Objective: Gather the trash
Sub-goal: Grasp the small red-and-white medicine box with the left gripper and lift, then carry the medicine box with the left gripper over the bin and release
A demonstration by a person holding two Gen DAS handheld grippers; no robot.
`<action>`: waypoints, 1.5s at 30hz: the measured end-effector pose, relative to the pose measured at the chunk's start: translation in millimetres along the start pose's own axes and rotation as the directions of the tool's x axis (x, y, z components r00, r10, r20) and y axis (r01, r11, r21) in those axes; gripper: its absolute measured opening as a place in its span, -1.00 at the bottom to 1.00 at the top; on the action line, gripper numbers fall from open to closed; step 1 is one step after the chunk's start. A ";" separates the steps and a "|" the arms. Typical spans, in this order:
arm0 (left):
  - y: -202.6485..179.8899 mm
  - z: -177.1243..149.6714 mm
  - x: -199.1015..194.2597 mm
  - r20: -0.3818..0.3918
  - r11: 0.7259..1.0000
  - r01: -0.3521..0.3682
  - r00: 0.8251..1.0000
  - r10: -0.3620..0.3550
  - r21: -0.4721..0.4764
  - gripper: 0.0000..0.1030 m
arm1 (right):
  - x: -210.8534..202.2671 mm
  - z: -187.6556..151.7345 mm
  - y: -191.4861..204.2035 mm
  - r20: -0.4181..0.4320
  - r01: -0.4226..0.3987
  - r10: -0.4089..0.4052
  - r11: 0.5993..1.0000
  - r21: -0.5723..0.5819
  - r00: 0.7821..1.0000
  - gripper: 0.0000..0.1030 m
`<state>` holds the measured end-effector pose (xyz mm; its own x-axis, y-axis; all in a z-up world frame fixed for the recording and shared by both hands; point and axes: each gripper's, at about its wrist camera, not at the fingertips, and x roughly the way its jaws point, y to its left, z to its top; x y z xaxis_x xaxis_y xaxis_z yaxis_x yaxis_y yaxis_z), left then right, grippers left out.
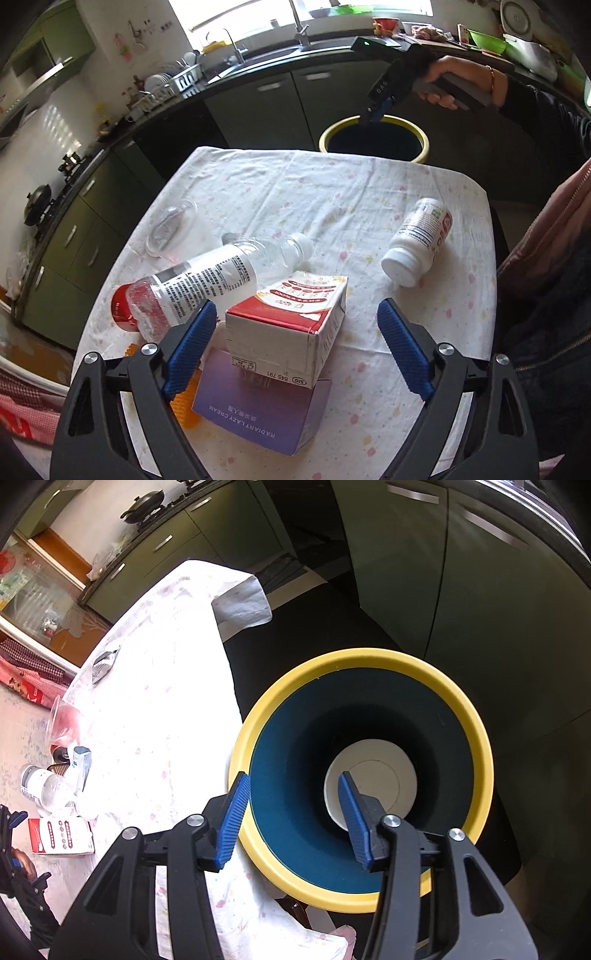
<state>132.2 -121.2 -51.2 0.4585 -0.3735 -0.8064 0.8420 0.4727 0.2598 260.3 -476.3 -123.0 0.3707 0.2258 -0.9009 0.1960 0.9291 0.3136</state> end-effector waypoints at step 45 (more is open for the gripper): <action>-45.9 227.0 52.7 0.075 0.985 0.154 0.984 -0.160 0.076 0.02 | -61.7 -51.6 -87.4 0.150 -0.063 0.053 0.996 0.063 0.987 -0.06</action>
<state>182.1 -343.8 15.0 0.3383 -0.5033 -0.7951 0.9217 0.3478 0.1719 173.5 -556.3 -110.3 0.5124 0.2287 -0.8278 0.2290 0.8926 0.3884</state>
